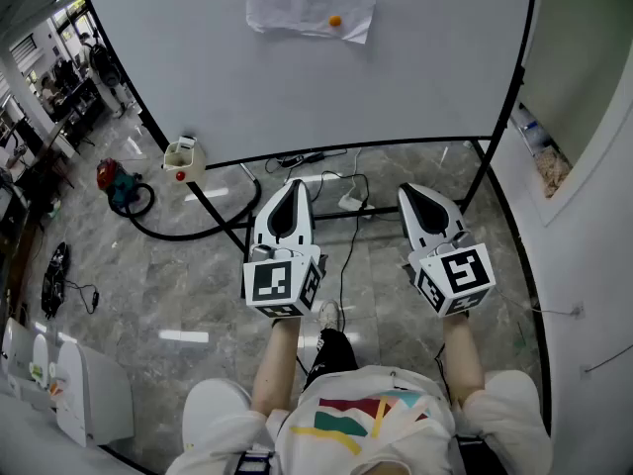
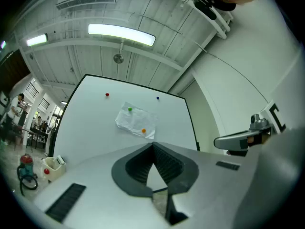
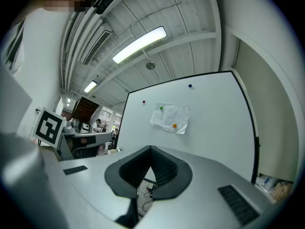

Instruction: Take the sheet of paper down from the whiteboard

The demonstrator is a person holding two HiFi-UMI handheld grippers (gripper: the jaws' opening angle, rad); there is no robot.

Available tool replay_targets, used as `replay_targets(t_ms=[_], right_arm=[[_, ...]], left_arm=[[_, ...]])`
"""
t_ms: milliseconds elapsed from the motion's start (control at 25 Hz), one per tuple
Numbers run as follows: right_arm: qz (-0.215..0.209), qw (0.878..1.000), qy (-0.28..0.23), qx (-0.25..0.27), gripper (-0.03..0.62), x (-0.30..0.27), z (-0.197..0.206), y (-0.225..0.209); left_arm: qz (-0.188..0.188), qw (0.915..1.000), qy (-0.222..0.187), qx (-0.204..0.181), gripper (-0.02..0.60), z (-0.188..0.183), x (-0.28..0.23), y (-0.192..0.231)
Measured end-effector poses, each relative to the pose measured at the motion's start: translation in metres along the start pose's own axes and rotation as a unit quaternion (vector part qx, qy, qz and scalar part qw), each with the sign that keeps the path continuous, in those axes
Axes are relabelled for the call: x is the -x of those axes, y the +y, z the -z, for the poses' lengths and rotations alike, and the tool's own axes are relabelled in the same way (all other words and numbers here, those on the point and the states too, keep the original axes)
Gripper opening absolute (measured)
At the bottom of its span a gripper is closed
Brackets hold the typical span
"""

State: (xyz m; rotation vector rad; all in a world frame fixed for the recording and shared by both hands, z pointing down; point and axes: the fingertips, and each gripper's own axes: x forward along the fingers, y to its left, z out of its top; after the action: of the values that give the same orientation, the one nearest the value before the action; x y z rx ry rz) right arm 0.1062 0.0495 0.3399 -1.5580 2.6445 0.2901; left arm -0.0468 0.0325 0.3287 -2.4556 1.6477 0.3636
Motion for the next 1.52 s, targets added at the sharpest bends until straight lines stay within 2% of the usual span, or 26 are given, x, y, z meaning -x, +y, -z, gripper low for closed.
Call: replay_targets(t_ms=[160,320,440,480,520,560,720,960,1040,1080,1160,1200,1360,1520], right_arm=[[0.002,1.000,-0.012,0.023,0.006,-0.107,-0.009,-0.017],[0.010,0.998,-0.038,0.039,0.005,-0.215,-0.033,-0.044],[0.014,0.997,-0.056,0.050,0.006,-0.283,-0.046,-0.069],[0.016,0.997,-0.061,0.051,0.005,-0.302,-0.049,-0.078],[0.017,0.996,-0.066,0.050,0.006,-0.319,-0.050,-0.087],[0.019,0.996,-0.070,0.046,0.006,-0.335,-0.049,-0.096],[0.017,0.997,-0.069,0.039,0.006,-0.382,-0.042,-0.120],[0.027,0.993,-0.072,0.093,0.011,-0.409,-0.047,-0.133],[0.040,0.989,-0.069,0.123,0.098,-0.415,-0.048,-0.139],[0.048,0.987,-0.069,0.136,0.131,-0.417,-0.048,-0.143],[0.065,0.984,-0.073,0.148,0.133,-0.420,-0.052,-0.153],[0.071,0.983,-0.077,0.151,0.133,-0.422,-0.054,-0.157],[0.081,0.973,-0.091,0.197,0.132,-0.430,-0.058,-0.162],[0.100,0.964,-0.067,0.239,0.132,-0.435,-0.052,-0.167]], left_arm=[[0.001,0.9999,-0.008,-0.011,0.044,0.000,-0.085,0.074],[0.004,0.9994,-0.029,-0.019,0.044,-0.017,-0.180,0.146],[0.014,0.9984,-0.050,-0.022,0.049,-0.030,-0.246,0.185],[0.021,0.9979,-0.058,-0.021,0.071,-0.035,-0.266,0.195],[0.026,0.9974,-0.065,-0.020,0.144,-0.039,-0.285,0.205],[0.028,0.9969,-0.071,-0.018,0.175,-0.043,-0.304,0.214],[0.026,0.9971,-0.071,0.006,0.186,-0.049,-0.360,0.242],[0.026,0.9972,-0.068,0.016,0.184,-0.045,-0.383,0.243],[0.016,0.9976,-0.067,0.012,0.171,-0.039,-0.382,0.244],[0.009,0.9978,-0.066,0.007,0.134,-0.037,-0.382,0.245],[-0.006,0.9976,-0.069,-0.011,0.065,-0.036,-0.383,0.246],[-0.010,0.9973,-0.070,-0.019,0.055,-0.036,-0.384,0.246],[-0.014,0.9971,-0.070,-0.025,0.052,-0.035,-0.386,0.246],[-0.018,0.9969,-0.071,-0.030,0.051,-0.034,-0.386,0.247]])
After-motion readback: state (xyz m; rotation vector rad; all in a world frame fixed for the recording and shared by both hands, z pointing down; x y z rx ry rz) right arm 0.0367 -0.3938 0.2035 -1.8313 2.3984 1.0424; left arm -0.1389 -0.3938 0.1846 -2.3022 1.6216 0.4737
